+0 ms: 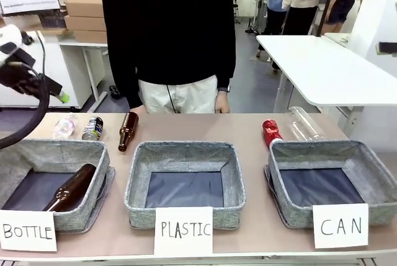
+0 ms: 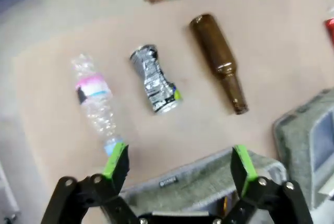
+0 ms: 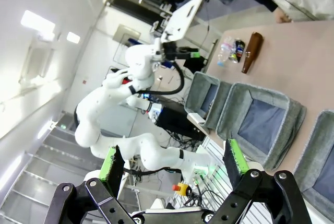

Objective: Sort the can waste into the basket.
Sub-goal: Pick up the can waste from the table and place it in the right Fabric basket.

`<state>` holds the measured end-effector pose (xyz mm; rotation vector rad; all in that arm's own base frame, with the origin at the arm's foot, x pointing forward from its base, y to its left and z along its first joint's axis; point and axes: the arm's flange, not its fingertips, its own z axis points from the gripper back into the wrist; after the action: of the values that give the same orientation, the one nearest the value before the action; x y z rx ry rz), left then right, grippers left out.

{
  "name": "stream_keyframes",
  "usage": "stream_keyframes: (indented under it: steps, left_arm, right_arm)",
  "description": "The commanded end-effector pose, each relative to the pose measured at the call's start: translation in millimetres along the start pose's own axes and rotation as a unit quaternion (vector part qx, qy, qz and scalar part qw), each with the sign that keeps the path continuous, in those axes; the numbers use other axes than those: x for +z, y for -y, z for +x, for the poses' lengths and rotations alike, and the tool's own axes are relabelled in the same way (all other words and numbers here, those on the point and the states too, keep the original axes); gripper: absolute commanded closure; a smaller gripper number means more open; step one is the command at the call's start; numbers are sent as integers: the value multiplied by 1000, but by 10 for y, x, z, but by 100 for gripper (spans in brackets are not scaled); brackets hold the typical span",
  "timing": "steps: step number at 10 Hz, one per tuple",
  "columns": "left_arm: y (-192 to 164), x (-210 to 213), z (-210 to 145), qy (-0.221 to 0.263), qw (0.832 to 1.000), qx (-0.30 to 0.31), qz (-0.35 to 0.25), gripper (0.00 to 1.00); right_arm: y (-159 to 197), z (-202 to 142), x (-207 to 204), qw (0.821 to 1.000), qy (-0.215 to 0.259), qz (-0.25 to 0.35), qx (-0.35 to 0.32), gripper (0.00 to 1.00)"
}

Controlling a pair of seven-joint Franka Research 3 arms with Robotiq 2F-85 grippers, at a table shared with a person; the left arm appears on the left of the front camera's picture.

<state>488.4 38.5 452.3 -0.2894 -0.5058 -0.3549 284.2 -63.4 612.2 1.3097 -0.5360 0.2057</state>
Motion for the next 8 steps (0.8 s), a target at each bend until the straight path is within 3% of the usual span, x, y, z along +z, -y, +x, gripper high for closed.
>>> stream_keyframes:
  steps: [1,2,3,4,5,6,8]
  left_arm:
    - [-109,107,93,-81,991,88,-61,0]
    - [0,0,0,0,1000,0,0,0]
    - [0,0,0,0,1000,0,0,0]
    - [-117,-200,-1,-43,998,35,-23,0]
    - [-78,-248,-9,-40,999,27,-15,0]
    - [-152,-376,70,-36,997,64,20,0]
    - [-230,-493,230,-29,996,78,13,0]
  right_arm:
    - [-14,30,0,1000,6,11,13,0]
    - [-14,30,0,1000,6,11,13,0]
    - [-14,30,0,1000,6,11,13,0]
    - [-14,30,0,1000,6,11,13,0]
    - [-14,30,0,1000,6,11,13,0]
    - [-14,30,0,1000,6,11,13,0]
    - [-14,30,0,1000,6,11,13,0]
